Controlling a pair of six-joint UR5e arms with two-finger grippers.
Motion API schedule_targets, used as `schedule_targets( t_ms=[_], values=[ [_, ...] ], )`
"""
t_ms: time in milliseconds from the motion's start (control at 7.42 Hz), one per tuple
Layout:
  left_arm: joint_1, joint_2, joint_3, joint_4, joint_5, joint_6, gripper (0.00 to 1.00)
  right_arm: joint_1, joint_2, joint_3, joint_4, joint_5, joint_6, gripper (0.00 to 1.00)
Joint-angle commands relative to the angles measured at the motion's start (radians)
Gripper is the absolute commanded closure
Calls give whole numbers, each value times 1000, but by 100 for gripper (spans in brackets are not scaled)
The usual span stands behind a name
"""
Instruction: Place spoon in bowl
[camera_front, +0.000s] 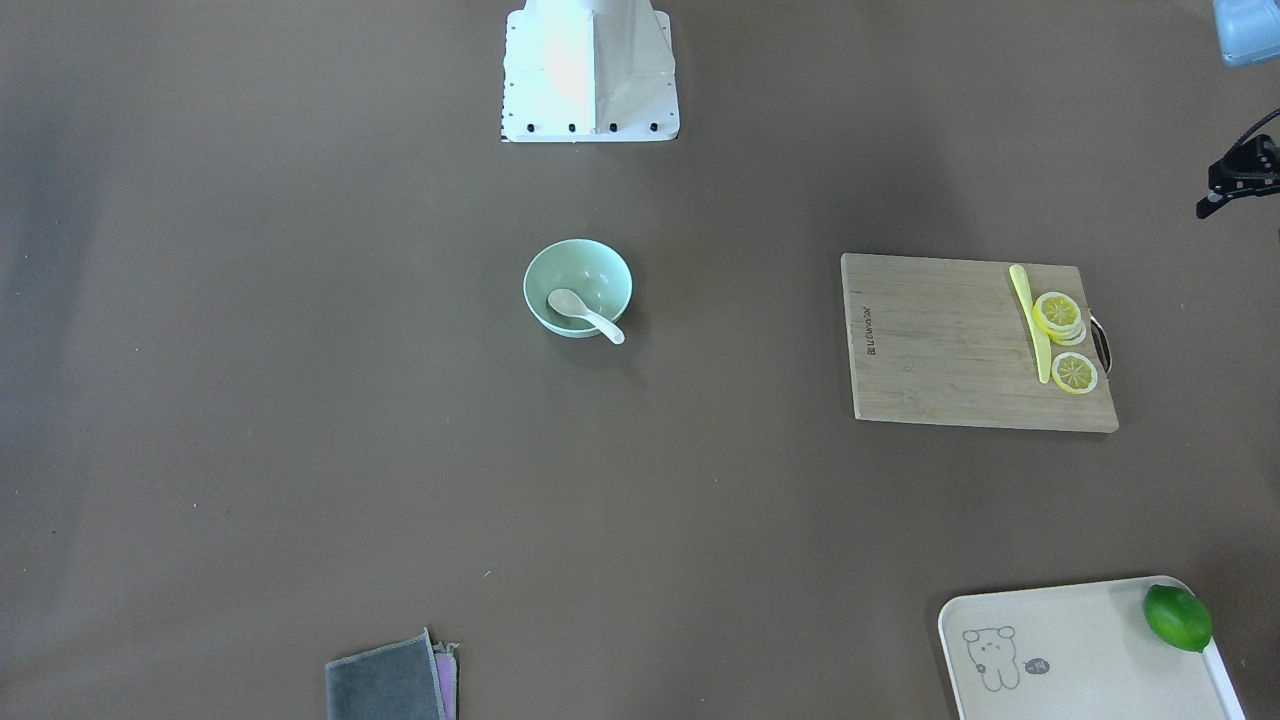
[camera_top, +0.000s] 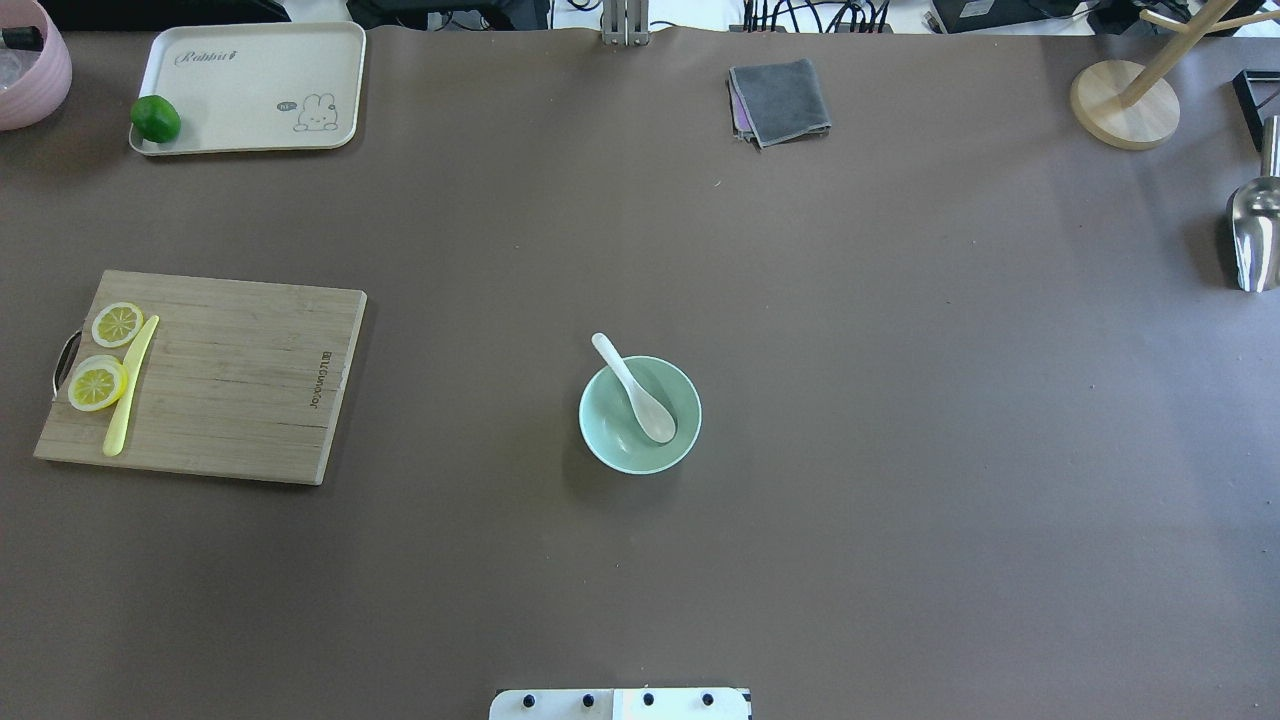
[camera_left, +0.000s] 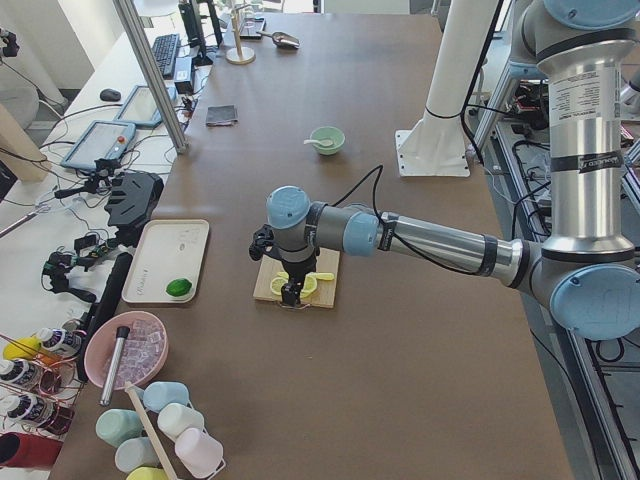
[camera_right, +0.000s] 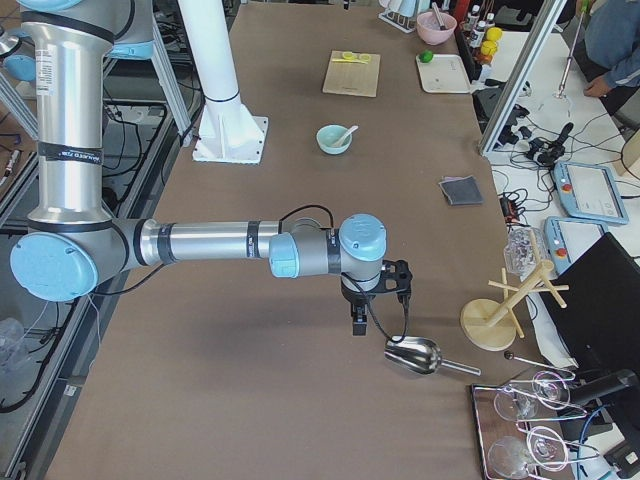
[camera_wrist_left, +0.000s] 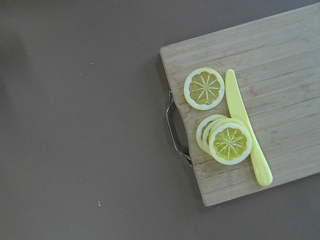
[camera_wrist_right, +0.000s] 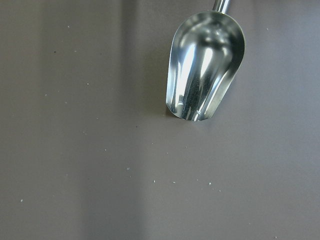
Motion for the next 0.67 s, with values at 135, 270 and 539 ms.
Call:
schedule_targets(
  t_ms=[135,270,539],
  values=[
    [-60,10,9,3,-80,-3,2,0,5,0,0,0,2,0],
    [-77,10,9,3,-80,-3,2,0,7,1,0,0,2,0],
    [-108,11,8,3,-80,-3,2,0,5,3,0,12,2,0]
  ],
)
